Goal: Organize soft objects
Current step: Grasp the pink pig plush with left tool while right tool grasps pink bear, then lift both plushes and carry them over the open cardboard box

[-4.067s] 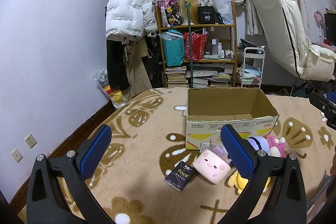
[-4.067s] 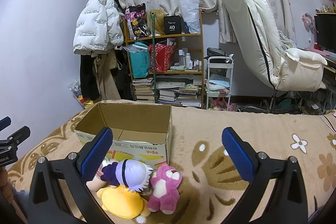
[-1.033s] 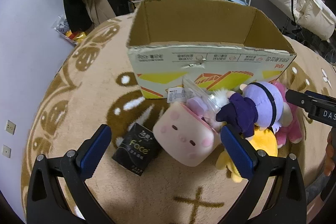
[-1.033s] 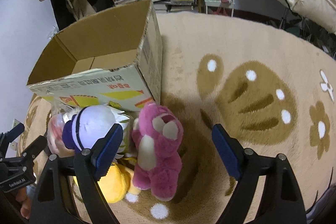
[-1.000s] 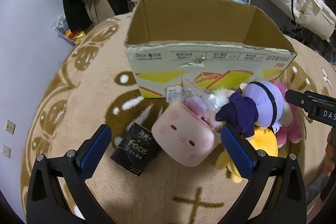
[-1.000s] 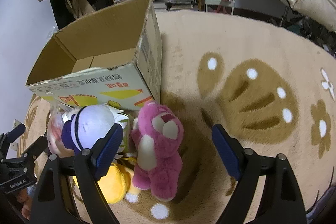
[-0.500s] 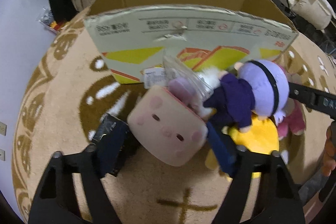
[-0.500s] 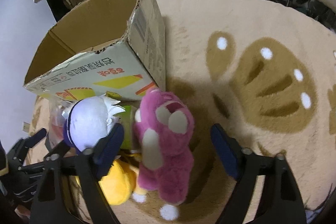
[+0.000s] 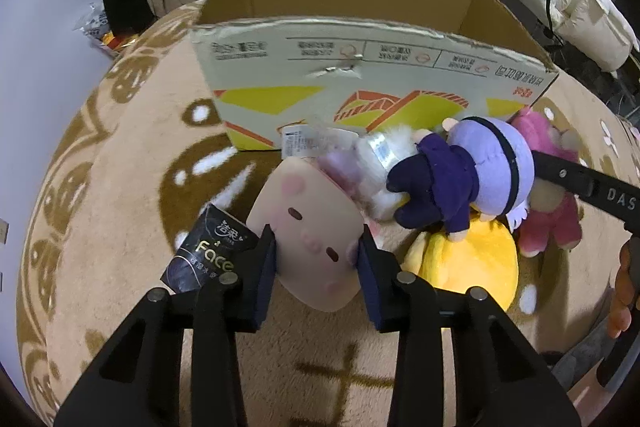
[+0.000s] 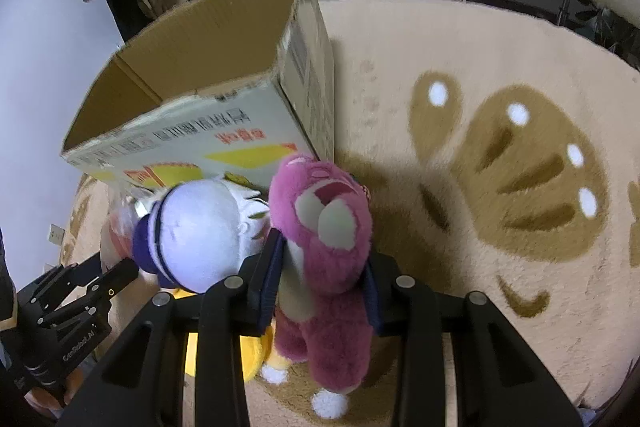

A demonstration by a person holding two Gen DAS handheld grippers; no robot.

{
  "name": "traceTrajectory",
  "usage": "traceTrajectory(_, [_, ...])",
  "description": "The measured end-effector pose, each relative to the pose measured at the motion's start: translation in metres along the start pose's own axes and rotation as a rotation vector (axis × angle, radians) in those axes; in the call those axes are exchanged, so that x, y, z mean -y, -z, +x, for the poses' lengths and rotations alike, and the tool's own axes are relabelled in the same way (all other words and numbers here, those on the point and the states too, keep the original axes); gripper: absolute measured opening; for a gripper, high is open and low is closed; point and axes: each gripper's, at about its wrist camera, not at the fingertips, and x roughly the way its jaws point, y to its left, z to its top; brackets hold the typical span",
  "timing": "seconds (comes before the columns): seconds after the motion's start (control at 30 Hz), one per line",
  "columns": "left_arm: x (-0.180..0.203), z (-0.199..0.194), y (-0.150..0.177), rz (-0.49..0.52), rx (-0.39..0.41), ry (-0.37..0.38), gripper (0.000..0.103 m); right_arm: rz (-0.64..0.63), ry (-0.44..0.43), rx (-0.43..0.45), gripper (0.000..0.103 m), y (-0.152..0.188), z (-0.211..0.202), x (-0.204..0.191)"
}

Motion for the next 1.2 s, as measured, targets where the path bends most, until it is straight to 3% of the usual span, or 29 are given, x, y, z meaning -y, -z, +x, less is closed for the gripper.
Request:
traceTrajectory(0.33, [-0.001,-0.056,0.006,-0.032,0.146,-0.041,0.032,0.04,-0.068,0.185,0.037,0.004,-0.055,0.006])
traceTrajectory(0.67, [-0.007,-0.128,0.0,-0.026,0.42,-0.059,0.032,-0.059,-0.088,0.395,0.037,0.0,-0.109,-0.02])
traceTrajectory(0.9, [-0.012,-0.151,-0.021,-0.024,0.531,-0.081,0.032,-0.096,-0.106,0.487,0.037,-0.022,-0.122,-0.038])
traceTrajectory(1.2, [-0.014,-0.161,-0.065,0.006,0.634,-0.09,0.033,-0.126,-0.124,0.544,0.037,-0.054,-0.124,-0.052])
